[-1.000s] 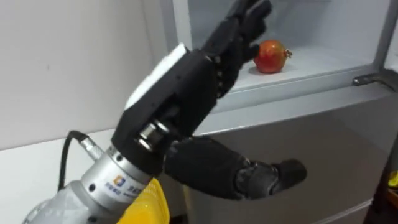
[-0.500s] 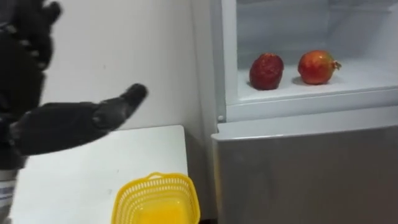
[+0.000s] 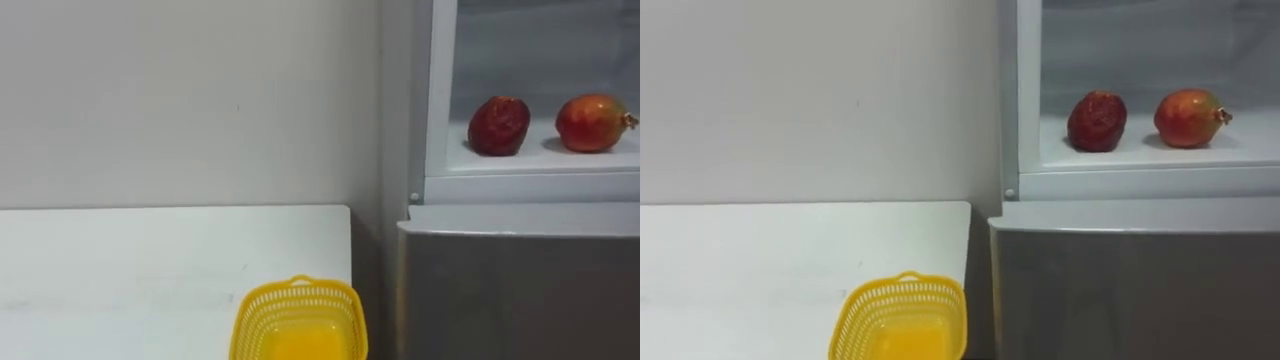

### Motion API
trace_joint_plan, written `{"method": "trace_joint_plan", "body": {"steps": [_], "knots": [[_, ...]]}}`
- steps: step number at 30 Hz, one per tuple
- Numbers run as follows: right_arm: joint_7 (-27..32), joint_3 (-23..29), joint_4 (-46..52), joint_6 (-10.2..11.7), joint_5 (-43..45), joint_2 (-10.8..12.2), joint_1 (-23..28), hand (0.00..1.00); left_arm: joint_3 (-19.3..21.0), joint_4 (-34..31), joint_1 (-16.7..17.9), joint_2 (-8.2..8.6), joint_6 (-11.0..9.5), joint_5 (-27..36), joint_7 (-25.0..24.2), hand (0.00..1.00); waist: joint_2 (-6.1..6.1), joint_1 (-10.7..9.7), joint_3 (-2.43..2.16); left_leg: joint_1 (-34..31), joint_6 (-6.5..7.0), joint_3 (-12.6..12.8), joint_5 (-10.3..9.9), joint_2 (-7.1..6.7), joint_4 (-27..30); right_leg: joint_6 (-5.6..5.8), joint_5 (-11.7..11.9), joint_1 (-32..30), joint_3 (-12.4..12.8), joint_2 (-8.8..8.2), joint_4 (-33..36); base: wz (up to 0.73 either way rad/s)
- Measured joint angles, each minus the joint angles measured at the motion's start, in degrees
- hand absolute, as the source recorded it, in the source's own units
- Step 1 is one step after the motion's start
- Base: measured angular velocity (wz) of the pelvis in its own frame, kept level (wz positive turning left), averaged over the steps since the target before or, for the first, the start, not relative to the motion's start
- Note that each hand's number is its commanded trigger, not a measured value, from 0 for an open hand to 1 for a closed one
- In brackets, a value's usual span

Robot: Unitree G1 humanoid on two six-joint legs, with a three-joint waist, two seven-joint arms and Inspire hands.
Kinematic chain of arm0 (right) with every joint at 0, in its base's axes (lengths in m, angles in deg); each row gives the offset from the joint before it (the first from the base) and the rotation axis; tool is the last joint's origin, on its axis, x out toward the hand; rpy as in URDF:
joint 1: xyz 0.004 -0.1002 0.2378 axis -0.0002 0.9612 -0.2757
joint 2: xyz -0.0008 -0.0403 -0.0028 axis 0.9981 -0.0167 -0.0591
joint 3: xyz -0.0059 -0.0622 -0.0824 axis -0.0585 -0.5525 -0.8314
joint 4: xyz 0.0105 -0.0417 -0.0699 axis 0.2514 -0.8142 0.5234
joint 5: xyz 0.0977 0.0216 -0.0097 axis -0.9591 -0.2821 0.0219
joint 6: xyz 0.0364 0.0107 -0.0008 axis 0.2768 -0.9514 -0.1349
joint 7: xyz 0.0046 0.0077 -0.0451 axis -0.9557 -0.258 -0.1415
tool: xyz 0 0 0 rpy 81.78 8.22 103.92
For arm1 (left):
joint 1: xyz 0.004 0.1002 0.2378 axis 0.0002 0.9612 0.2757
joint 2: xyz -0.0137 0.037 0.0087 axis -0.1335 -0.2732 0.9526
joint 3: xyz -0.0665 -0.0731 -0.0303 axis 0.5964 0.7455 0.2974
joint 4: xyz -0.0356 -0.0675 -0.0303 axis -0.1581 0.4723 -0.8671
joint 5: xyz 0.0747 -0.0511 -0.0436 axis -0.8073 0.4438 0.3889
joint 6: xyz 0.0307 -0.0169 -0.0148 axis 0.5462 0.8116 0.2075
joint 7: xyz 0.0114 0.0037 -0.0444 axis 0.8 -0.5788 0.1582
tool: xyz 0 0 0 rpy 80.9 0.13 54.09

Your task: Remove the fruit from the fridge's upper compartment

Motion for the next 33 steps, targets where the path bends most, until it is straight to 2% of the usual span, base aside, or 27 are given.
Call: {"method": "trace_joint_plan", "body": {"steps": [2,3,4,5,6,8,9,11,14,18,22,24,26,30,33], "knots": [[-0.2,0.0,0.7,-1.5,-0.6,-0.6,0.2,0.0,-1.0,10.9,1.0,0.05,0.0,6.1,1.8,0.0,0.25,0.0,-0.1,0.0,0.01,-0.1,0.0,-0.09,-0.2,0.02,0.0,0.2,-0.7,-0.26,0.1,0.02],[-0.5,0.0,0.8,-1.8,-0.5,-0.7,0.2,0.0,-1.7,14.1,1.3,0.08,0.0,7.3,1.8,0.0,0.29,-0.1,-0.13,0.0,0.01,-0.1,0.0,-0.09,-0.2,0.02,0.0,0.2,-0.7,-0.28,0.2,0.0],[-1.2,0.0,1.1,-2.1,-0.3,-0.6,0.2,0.0,-3.4,20.6,1.5,0.3,0.1,9.3,1.8,0.0,0.21,-0.4,-0.14,0.0,0.01,-0.1,0.0,-0.08,-0.1,0.01,0.0,0.2,-0.7,-0.26,0.1,0.0],[-1.8,-0.1,1.1,-2.3,-0.2,-0.4,-0.1,0.0,-6.1,26.6,1.9,0.97,0.3,10.1,1.4,0.0,0.02,-0.5,-0.14,0.0,0.01,0.0,0.0,-0.06,-0.1,0.01,0.0,0.2,-0.7,-0.26,0.0,0.0],[-2.1,-0.1,1.1,-2.3,0.0,-0.4,0.1,0.0,-7.9,30.0,2.2,1.12,0.4,10.1,0.8,0.0,-0.05,-0.6,-0.17,0.0,0.01,0.0,0.0,-0.07,-0.1,0.01,0.0,0.3,-0.7,-0.26,0.0,0.0],[-3.2,-0.1,1.0,-2.5,0.7,-0.1,0.2,0.0,-11.9,40.9,2.2,3.07,2.2,10.1,-2.1,0.0,-0.75,-1.1,-0.22,0.1,0.03,0.2,0.0,-0.06,-0.2,0.01,0.0,0.6,-0.8,-0.29,-0.2,0.0],[-3.5,-0.1,1.0,-2.7,0.7,0.1,0.2,0.0,-13.0,43.1,2.1,3.49,2.4,10.1,-2.8,0.0,-1.02,-1.2,-0.19,0.1,0.03,0.1,0.0,-0.04,-0.2,0.01,0.0,0.6,-0.8,-0.27,-0.3,0.0],[-3.7,0.4,1.0,-3.0,1.9,0.5,-0.1,0.0,-16.4,51.4,1.5,4.36,2.9,10.0,-6.0,0.0,-1.75,-1.9,-0.25,0.0,0.02,-0.1,0.0,0.01,-0.2,-0.01,0.0,0.8,-0.9,-0.24,-0.5,0.06],[-3.7,1.1,1.1,-3.3,2.2,0.8,0.1,0.0,-18.1,58.6,0.5,4.88,4.3,9.2,-9.4,0.0,-1.92,-2.8,-0.2,0.1,0.04,-0.2,-0.1,0.04,-0.3,0.0,0.1,1.2,-1.0,-0.19,-1.0,0.04],[-3.8,1.0,0.7,-3.5,1.6,1.2,0.4,0.0,-18.2,64.7,-0.7,4.87,5.2,6.5,-12.8,0.0,-1.72,-2.8,-0.17,1.1,0.03,0.2,-0.1,0.09,-0.9,0.01,0.1,1.8,-0.7,-0.15,-1.0,-0.05],[-4.2,1.0,1.2,-3.4,1.7,1.6,0.2,0.0,-20.4,67.0,-1.4,4.95,6.8,-4.7,-15.8,0.0,-1.69,-3.0,-0.16,1.7,0.04,1.2,-0.1,0.18,-1.2,0.01,0.1,1.8,0.4,0.02,-1.0,-0.11],[-4.2,1.0,1.9,-3.3,1.6,1.6,-0.1,0.0,-22.7,67.6,-1.5,4.67,7.3,-10.6,-16.8,0.0,-1.67,-4.1,-0.14,1.6,0.04,1.2,-0.1,0.17,-1.2,0.02,0.1,1.5,0.6,0.02,-0.9,-0.08],[-3.6,1.0,4.9,-3.5,1.6,1.8,0.1,0.0,-24.7,67.9,-2.7,4.31,8.0,-16.3,-17.9,0.0,-1.71,-4.9,-0.16,1.2,0.05,1.8,-0.1,0.21,-1.2,0.02,0.1,0.8,0.9,0.03,-0.5,-0.11],[-1.4,1.1,13.8,-2.8,-0.4,1.9,0.7,0.0,-26.6,67.4,-3.8,4.28,8.1,-18.8,-18.6,0.0,-1.68,-5.9,-0.14,0.9,0.06,3.4,-0.1,0.4,-1.3,-0.02,0.1,-0.6,2.2,0.22,0.2,-0.22],[0.6,1.2,25.8,-1.4,-3.4,2.9,3.0,0.0,-27.9,66.9,-4.1,4.17,7.9,-22.9,-20.0,0.0,-1.77,-6.8,-0.14,0.9,0.05,4.8,-0.1,0.63,-1.9,0.04,0.3,-1.4,4.1,0.71,0.3,-0.23]]}}
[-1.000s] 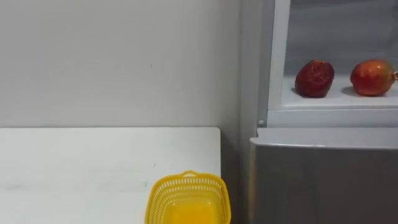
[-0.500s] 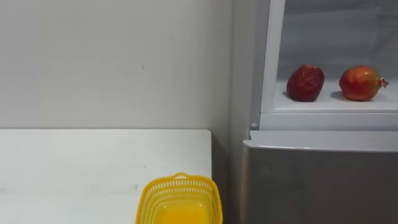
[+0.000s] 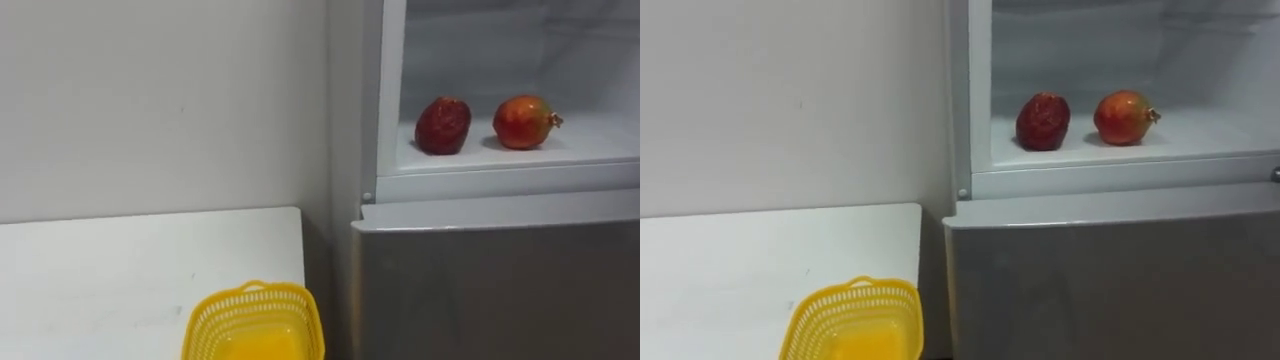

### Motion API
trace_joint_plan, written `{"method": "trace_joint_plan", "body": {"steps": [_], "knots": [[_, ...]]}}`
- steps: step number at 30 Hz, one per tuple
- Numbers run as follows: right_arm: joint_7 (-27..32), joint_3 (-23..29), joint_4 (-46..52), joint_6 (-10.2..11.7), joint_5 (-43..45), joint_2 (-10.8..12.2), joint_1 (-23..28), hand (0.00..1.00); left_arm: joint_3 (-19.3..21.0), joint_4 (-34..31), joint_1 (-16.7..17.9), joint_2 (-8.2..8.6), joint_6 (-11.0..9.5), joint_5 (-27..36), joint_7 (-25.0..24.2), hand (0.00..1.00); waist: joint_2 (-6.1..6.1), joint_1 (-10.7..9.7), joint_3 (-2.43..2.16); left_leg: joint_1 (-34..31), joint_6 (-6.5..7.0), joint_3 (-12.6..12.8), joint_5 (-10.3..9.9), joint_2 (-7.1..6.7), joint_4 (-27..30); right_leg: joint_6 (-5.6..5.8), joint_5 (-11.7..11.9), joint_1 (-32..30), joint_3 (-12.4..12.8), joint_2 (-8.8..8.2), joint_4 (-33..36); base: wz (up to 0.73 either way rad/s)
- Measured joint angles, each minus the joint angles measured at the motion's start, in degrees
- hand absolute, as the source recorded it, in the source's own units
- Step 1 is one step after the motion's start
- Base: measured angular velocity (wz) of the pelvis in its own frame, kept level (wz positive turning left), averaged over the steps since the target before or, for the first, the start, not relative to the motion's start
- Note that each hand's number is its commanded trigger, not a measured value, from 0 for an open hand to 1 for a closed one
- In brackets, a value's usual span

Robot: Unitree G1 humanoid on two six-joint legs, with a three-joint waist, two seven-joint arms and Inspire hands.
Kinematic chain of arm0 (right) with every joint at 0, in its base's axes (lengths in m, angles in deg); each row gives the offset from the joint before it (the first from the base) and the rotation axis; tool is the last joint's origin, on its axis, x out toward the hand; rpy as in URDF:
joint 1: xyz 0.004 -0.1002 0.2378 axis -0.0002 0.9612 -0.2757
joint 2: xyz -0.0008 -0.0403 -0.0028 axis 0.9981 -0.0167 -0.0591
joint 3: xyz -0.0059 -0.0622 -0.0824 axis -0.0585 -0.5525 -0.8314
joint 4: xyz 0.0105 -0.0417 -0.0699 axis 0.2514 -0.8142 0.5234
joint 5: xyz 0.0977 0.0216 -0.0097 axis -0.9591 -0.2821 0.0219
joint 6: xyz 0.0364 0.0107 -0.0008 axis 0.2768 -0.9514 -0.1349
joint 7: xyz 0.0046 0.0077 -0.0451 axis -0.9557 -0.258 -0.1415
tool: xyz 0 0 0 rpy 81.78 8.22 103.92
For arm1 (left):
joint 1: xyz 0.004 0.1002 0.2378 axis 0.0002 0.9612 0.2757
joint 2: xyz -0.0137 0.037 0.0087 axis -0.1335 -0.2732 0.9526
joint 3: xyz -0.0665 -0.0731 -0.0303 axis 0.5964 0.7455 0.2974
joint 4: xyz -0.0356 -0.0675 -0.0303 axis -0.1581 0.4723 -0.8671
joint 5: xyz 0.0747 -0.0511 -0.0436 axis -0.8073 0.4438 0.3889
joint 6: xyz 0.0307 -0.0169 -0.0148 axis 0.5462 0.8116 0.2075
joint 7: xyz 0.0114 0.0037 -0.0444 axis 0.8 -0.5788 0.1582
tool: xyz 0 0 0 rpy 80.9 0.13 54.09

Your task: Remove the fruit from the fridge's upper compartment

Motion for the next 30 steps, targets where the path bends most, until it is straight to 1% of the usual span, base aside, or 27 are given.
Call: {"method": "trace_joint_plan", "body": {"steps": [1,2,3,4,5,6,7,8,9,10,11,12,13,14,15,16,17,20,23,27,29,30], "knots": [[0.6,-0.2,5.4,1.5,-0.9,0.9,1.4,0.0,-0.9,-0.1,-0.3,-0.17,-0.1,-1.6,-0.4,0.0,-0.12,-0.4,-0.03,-0.3,-0.01,0.5,0.0,0.15,-0.1,-0.09,0.2,-0.4,0.1,0.04,-0.1,-0.21],[0.7,-0.5,10.1,2.5,-1.3,1.8,2.9,0.0,-2.0,-0.3,-0.3,-0.25,-0.1,-2.7,-0.7,0.0,-0.31,-0.8,-0.03,-0.5,-0.02,0.8,0.0,0.43,-0.1,-0.09,0.2,-0.8,0.3,0.08,-0.2,-0.16],[0.7,-0.8,13.2,2.4,-1.3,2.1,4.0,0.0,-2.8,-0.8,-0.3,-0.22,-0.1,-3.7,-1.0,0.0,-0.38,-1.0,-0.09,-0.7,-0.03,1.0,0.0,0.41,-0.2,-0.09,0.2,-1.1,0.6,0.14,-0.1,-0.08],[0.6,-1.5,20.5,2.5,-1.0,3.1,6.4,0.0,-3.8,-1.6,-0.1,-0.21,-0.4,-5.6,-1.9,0.0,-0.39,-1.4,-0.03,-1.1,-0.03,1.1,0.0,0.35,-0.2,-0.06,0.2,-1.5,0.8,0.23,-0.2,-0.07],[0.6,-2.8,26.5,3.2,-0.9,3.3,8.5,0.0,-4.7,-1.6,0.0,-0.39,-0.6,-7.1,-2.5,0.0,-0.38,-1.8,-0.02,-1.3,-0.03,1.1,0.0,0.29,-0.2,-0.07,0.2,-1.6,0.7,0.24,-0.2,-0.05],[0.6,-3.3,29.1,3.4,-0.7,3.3,9.3,0.0,-4.9,-1.6,-0.1,-0.45,-0.6,-7.9,-2.8,0.0,-0.38,-1.9,-0.03,-1.3,-0.03,1.3,0.0,0.27,-0.1,-0.07,0.2,-1.6,0.7,0.24,-0.1,-0.1],[0.7,-3.8,33.8,3.8,0.5,3.5,10.1,0.0,-5.1,-1.3,-0.1,-0.49,-1.3,-8.9,-2.9,0.0,-0.36,-2.1,-0.04,-1.4,-0.03,1.8,0.0,0.25,0.0,-0.07,0.2,-1.9,0.8,0.26,-0.1,-0.16],[1.3,-4.2,37.6,4.3,1.5,3.6,10.2,0.0,-6.0,-1.1,-0.1,-0.75,-1.9,-9.1,-2.9,0.0,-0.56,-2.4,-0.13,-1.6,-0.03,2.0,0.0,0.22,0.0,-0.08,0.3,-2.3,1.3,0.29,0.0,-0.17],[1.7,-4.3,39.7,4.4,1.9,3.7,10.3,0.0,-6.4,-1.1,-0.1,-0.85,-2.2,-9.1,-2.8,0.0,-0.55,-2.7,-0.09,-1.8,-0.03,2.1,0.0,0.23,0.1,-0.11,0.3,-2.4,1.5,0.31,0.1,-0.1],[2.7,-4.6,44.9,4.5,2.8,4.1,10.5,0.0,-7.5,-0.9,-0.1,-1.1,-2.9,-9.1,-2.8,0.0,-0.61,-3.2,0.03,-1.9,-0.04,2.7,0.0,0.25,0.2,-0.12,0.3,-2.6,1.9,0.37,0.1,-0.16],[3.6,-4.8,50.1,5.4,3.3,4.2,10.4,0.0,-8.5,-0.7,-0.1,-1.29,-3.5,-9.0,-2.9,0.0,-0.52,-3.2,-0.02,-2.0,-0.04,3.4,0.0,0.29,0.2,-0.11,0.3,-3.3,2.5,0.53,0.1,-0.19],[4.1,-4.8,52.7,6.1,3.5,4.1,10.3,0.0,-8.8,-0.7,-0.1,-1.34,-3.8,-9.0,-2.9,0.0,-0.45,-3.2,0.08,-2.1,-0.04,3.5,0.0,0.29,0.2,-0.08,0.3,-3.5,2.8,0.79,0.0,-0.21],[5.4,-4.7,57.7,7.6,4.2,3.8,10.3,0.0,-9.5,-0.4,-0.1,-1.49,-4.4,-9.1,-3.0,0.0,-0.22,-3.2,0.12,-2.2,-0.04,3.8,0.0,0.32,0.1,-0.02,0.5,-3.6,3.2,1.02,-0.2,-0.2],[6.8,-4.7,61.8,9.3,5.9,3.8,10.0,0.0,-9.7,0.5,-0.1,-1.58,-5.2,-9.1,-3.0,0.0,-0.12,-3.1,0.14,-2.2,-0.04,4.8,0.0,0.38,0.1,-0.02,0.5,-3.9,4.1,1.16,-0.1,-0.21],[7.5,-4.8,63.4,10.2,6.7,3.7,9.7,0.0,-10.0,1.4,-0.2,-1.71,-5.7,-9.1,-3.0,0.0,-0.2,-3.0,0.12,-2.1,-0.04,5.1,0.0,0.4,0.1,-0.05,0.5,-4.0,4.4,1.25,-0.1,-0.28],[8.9,-5.1,65.8,11.8,7.7,3.6,9.0,0.0,-11.0,2.6,-0.2,-2.22,-5.9,-9.4,-3.1,0.0,0.0,-3.1,0.13,-2.1,-0.04,5.3,0.0,0.46,0.2,-0.12,0.6,-4.1,4.7,1.37,-0.1,-0.23],[10.3,-5.3,67.8,12.9,8.5,3.6,8.7,0.0,-11.8,3.7,-0.3,-2.6,-6.2,-10.5,-3.1,0.0,0.11,-3.2,-0.1,-2.0,-0.04,5.9,0.0,0.54,0.2,-0.15,0.6,-4.0,5.3,1.49,-0.1,-0.19],[13.5,-5.2,70.0,14.7,11.0,3.6,7.4,0.0,-13.1,5.4,-0.4,-2.67,-6.3,-13.0,-3.3,0.0,0.07,-3.2,-0.11,-2.0,-0.04,6.4,0.0,0.66,0.1,-0.16,1.2,-4.0,6.1,1.85,-0.2,-0.18],[15.9,-5.2,71.7,15.7,11.7,3.6,7.1,0.0,-13.3,5.8,-0.4,-2.71,-6.3,-14.9,-4.7,0.0,0.22,-3.1,-0.09,-2.2,-0.04,6.5,0.0,0.65,0.1,-0.11,1.3,-4.0,6.2,1.85,-0.1,-0.04],[18.3,-7.1,73.0,15.8,14.5,3.4,6.5,0.0,-15.0,5.7,-0.8,-3.04,-6.3,-17.8,-5.9,0.0,0.18,-3.0,0.0,-2.3,-0.04,6.5,0.0,0.71,0.1,-0.12,1.3,-4.2,5.9,1.84,-0.1,0.04],[18.8,-9.1,74.6,15.8,14.6,2.6,6.1,0.0,-17.2,5.8,-1.2,-3.22,-6.2,-17.9,-6.5,0.0,0.0,-3.0,0.04,-2.3,-0.04,6.5,0.0,0.72,0.1,-0.11,1.2,-4.2,5.6,1.81,-0.2,0.06],[19.0,-10.4,74.9,16.1,14.6,2.4,4.9,0.0,-18.4,5.9,-1.4,-3.28,-6.1,-17.9,-6.9,0.0,-0.11,-3.0,0.13,-2.2,-0.04,6.5,0.0,0.73,0.1,-0.1,1.2,-4.2,5.6,1.81,-0.2,0.06]]}}
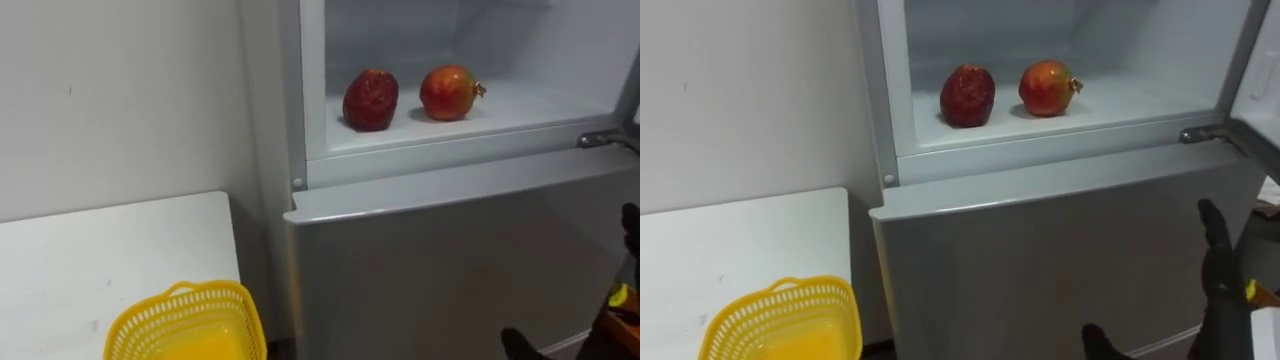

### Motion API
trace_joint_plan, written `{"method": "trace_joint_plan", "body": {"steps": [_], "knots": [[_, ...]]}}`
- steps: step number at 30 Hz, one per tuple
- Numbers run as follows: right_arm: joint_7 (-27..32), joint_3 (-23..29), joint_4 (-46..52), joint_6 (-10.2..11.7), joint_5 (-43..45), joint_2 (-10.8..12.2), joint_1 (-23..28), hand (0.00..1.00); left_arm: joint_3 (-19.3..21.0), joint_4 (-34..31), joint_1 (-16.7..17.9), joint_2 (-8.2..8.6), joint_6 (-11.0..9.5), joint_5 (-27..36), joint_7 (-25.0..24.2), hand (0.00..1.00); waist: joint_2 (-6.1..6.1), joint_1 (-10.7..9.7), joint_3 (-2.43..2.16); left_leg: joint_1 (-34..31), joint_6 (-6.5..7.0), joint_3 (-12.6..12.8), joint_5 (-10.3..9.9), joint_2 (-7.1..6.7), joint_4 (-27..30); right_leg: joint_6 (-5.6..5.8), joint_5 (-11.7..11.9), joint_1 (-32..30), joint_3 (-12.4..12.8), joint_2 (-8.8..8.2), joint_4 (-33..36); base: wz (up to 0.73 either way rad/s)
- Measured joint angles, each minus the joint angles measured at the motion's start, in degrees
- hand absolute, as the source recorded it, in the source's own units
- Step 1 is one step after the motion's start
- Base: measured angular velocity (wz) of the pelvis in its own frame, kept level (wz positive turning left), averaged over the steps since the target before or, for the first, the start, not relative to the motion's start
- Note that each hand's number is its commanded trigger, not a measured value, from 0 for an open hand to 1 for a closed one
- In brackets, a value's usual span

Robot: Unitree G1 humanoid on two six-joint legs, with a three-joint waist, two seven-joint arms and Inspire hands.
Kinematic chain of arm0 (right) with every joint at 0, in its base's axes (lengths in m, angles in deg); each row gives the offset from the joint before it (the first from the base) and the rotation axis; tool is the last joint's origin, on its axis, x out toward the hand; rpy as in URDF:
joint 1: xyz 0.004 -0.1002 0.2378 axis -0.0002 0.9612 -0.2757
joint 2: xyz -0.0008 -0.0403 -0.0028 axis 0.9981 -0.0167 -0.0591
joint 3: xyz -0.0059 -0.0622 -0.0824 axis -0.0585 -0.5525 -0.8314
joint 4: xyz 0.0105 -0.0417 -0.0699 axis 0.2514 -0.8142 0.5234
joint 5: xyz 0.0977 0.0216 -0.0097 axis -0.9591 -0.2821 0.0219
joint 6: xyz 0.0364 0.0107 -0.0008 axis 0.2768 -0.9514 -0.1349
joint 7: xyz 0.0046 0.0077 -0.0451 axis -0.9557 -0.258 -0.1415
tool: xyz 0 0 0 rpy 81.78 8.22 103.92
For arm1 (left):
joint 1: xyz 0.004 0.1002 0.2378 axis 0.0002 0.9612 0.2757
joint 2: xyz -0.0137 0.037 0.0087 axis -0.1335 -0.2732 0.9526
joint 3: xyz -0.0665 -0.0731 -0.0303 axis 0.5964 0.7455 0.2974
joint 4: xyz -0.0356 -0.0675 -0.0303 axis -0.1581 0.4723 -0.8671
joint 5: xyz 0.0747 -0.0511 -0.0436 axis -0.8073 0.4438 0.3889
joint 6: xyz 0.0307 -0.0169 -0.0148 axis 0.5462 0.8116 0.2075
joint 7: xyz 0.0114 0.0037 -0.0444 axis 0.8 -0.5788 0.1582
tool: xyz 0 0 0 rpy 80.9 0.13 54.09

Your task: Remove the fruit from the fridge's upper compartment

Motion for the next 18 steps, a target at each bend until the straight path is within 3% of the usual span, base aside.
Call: {"method": "trace_joint_plan", "body": {"steps": [3,8,18], "knots": [[1.1,-2.9,0.9,1.1,0.0,-1.3,-2.0,0.0,-1.3,0.1,-0.6,-0.03,-0.1,0.0,-1.0,0.0,0.0,0.4,0.05,0.0,0.0,-0.1,0.0,0.03,0.0,0.11,0.1,0.0,0.0,0.1,0.0,0.06],[2.2,-3.8,2.0,3.9,-1.9,-2.5,-5.4,0.0,-1.5,-0.1,-1.1,-0.13,-0.1,-1.2,-2.5,0.0,-0.74,2.8,-0.09,0.0,0.0,-0.5,0.0,0.05,-0.1,0.15,0.6,0.3,-0.4,0.12,-0.1,0.01],[5.0,-0.8,1.9,4.0,-11.9,-7.4,-18.0,0.0,1.4,-0.2,-1.3,-0.91,0.2,-6.7,-4.8,0.0,-3.31,3.7,-0.29,-0.1,-0.01,-3.9,0.0,-0.08,0.2,0.02,1.0,2.6,-4.3,-0.47,-2.1,0.19]]}}
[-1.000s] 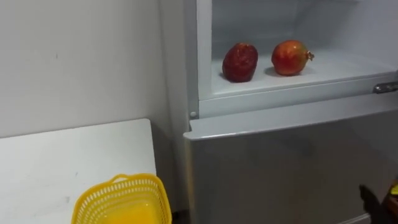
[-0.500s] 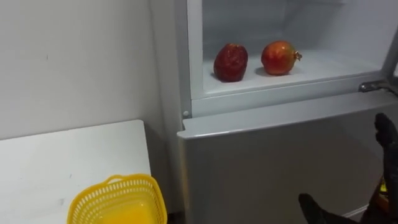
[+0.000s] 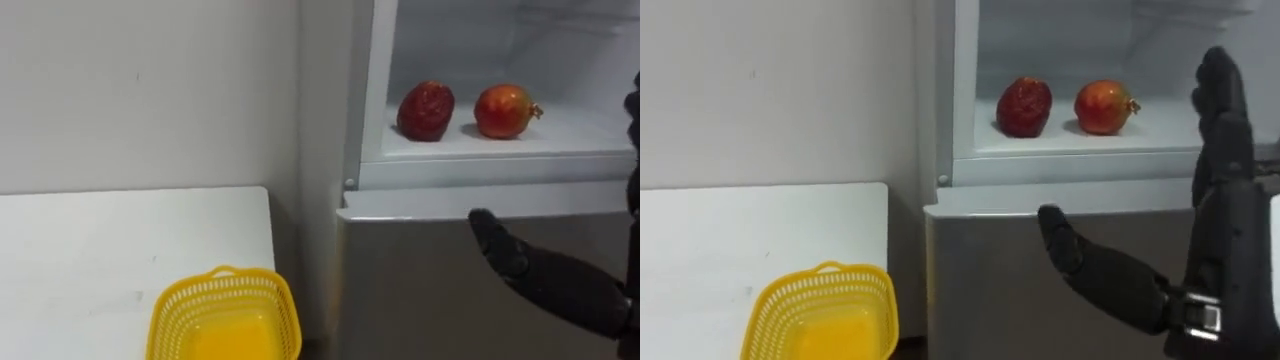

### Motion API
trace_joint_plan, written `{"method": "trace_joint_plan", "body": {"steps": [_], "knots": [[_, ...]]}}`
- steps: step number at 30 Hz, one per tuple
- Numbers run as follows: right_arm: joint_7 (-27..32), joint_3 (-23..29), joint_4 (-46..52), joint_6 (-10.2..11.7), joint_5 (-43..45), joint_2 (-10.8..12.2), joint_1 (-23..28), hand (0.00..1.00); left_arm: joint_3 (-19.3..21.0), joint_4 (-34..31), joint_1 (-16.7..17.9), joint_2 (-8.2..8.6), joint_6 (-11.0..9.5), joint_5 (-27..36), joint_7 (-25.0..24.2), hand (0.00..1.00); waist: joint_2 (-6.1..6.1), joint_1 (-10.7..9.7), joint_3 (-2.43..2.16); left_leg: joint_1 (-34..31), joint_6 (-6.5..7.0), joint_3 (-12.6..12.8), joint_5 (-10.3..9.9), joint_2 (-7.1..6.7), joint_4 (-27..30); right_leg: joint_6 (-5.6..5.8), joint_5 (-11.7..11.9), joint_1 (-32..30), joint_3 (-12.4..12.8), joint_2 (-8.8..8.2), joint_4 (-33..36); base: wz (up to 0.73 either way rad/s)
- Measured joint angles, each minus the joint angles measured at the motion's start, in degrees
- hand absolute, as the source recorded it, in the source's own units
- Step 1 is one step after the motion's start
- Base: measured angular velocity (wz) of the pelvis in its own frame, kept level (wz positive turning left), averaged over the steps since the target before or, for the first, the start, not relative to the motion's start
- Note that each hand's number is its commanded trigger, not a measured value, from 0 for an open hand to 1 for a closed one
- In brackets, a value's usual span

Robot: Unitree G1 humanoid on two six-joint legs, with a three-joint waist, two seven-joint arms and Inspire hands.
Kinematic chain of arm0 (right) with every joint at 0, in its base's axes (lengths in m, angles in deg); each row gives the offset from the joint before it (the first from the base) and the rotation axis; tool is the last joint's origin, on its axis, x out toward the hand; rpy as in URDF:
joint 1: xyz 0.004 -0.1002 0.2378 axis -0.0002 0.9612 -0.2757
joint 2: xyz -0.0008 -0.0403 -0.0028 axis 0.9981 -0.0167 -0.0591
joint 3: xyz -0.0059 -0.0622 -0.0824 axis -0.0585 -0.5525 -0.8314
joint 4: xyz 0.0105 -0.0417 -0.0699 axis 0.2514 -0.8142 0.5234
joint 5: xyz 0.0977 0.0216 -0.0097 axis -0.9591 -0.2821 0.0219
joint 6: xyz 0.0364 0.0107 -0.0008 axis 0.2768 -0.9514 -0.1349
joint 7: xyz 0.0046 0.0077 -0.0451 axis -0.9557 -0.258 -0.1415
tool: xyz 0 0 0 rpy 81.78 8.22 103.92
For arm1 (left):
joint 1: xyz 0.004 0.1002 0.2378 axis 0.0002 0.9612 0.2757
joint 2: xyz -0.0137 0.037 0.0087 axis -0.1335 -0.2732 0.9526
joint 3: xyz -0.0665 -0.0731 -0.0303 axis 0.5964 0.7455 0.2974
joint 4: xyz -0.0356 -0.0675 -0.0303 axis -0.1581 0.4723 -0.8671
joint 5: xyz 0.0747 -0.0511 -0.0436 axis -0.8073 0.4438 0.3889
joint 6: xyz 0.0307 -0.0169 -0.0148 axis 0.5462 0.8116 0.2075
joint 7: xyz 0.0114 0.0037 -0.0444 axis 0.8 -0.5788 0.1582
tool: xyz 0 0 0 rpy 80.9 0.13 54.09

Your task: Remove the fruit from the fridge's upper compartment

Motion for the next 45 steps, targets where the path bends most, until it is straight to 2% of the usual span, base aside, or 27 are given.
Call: {"method": "trace_joint_plan", "body": {"steps": [4,10,13,15,17,19,24,30,34,38,45], "knots": [[0.5,0.1,-2.0,-0.1,-0.2,-0.9,-2.0,0.0,0.3,0.0,0.0,0.03,1.0,-0.7,0.5,0.0,0.07,1.4,0.09,0.5,0.0,-0.8,0.0,-0.04,0.4,0.01,0.0,0.8,-0.3,-0.09,0.0,0.04],[0.4,2.4,-7.4,-0.5,-4.4,-1.3,-6.6,0.0,1.2,0.0,0.2,0.27,2.5,-1.8,0.2,0.0,-0.47,2.0,0.88,0.1,0.0,-2.5,0.0,-0.11,0.5,-0.02,0.0,1.2,-2.1,-0.31,-0.4,0.13],[0.2,3.9,-9.3,-0.5,-7.0,-1.9,-7.0,0.0,1.3,-0.5,1.2,0.21,2.7,-1.7,0.1,0.0,-0.92,2.3,0.61,-0.1,0.0,-2.9,0.0,-0.14,0.6,-0.02,0.0,1.6,-2.9,-0.36,-0.9,0.13],[-0.9,4.9,-11.2,-0.5,-8.6,-2.6,-7.5,0.0,2.3,-1.1,1.8,0.48,2.7,-1.9,-0.2,0.0,-1.05,2.4,0.6,0.0,0.0,-3.1,0.0,-0.17,0.7,-0.02,0.0,2.0,-3.2,-0.4,-1.1,0.1],[-2.0,6.0,-14.2,-1.2,-9.2,-3.5,-8.2,0.0,4.8,-1.4,1.9,0.59,3.2,-3.3,-1.0,0.0,-1.24,2.5,0.55,-0.1,0.0,-3.9,0.0,-0.24,0.8,-0.02,0.0,2.1,-3.7,-0.48,-1.1,0.12],[-3.0,7.0,-14.8,-2.4,-9.5,-3.6,-8.6,0.0,5.7,-2.2,2.2,0.55,3.6,-4.1,-1.3,0.0,-1.36,2.5,0.45,-0.1,-0.01,-4.1,0.0,-0.28,0.9,-0.02,0.0,2.1,-4.2,-0.55,-1.1,0.1],[-4.8,8.5,-17.2,-3.5,-9.4,-3.8,-10.3,0.0,7.8,-4.4,2.5,0.52,3.9,-5.4,-2.4,0.0,-1.22,2.7,0.44,-0.4,-0.01,-4.1,0.0,-0.28,1.4,-0.02,0.0,2.3,-4.5,-0.62,-1.0,0.01],[-5.9,9.0,-22.9,-4.2,-10.4,-4.4,-15.4,0.0,7.9,-4.4,2.4,0.51,4.8,-6.9,-3.4,0.0,-1.47,2.6,0.51,-0.5,-0.02,-4.2,0.0,-0.28,1.7,-0.03,0.0,2.3,-4.7,-0.7,-0.9,0.01],[-6.4,9.1,-27.4,-4.9,-12.1,-6.8,-18.7,0.0,7.9,-4.4,2.2,0.37,4.8,-6.9,-4.5,0.0,-1.97,3.5,0.52,-0.7,0.0,-4.3,0.0,-0.35,1.9,-0.03,0.0,1.9,-4.7,-1.06,-0.9,0.0],[-7.1,9.0,-27.6,-5.2,-12.5,-7.7,-19.3,0.0,7.9,-4.5,2.1,0.31,4.8,-6.8,-5.9,0.0,-2.35,4.2,0.36,-0.7,0.0,-4.6,0.0,-0.36,1.9,-0.03,0.0,2.0,-4.9,-1.05,-0.9,0.02],[-7.6,9.0,-27.6,-5.2,-13.8,-7.7,-20.0,0.0,7.9,-6.6,2.2,0.27,4.8,-6.8,-6.1,0.0,-2.52,4.2,0.46,-0.7,0.0,-4.8,0.0,-0.39,1.9,-0.03,0.0,2.1,-5.2,-1.14,-1.0,0.01]]}}
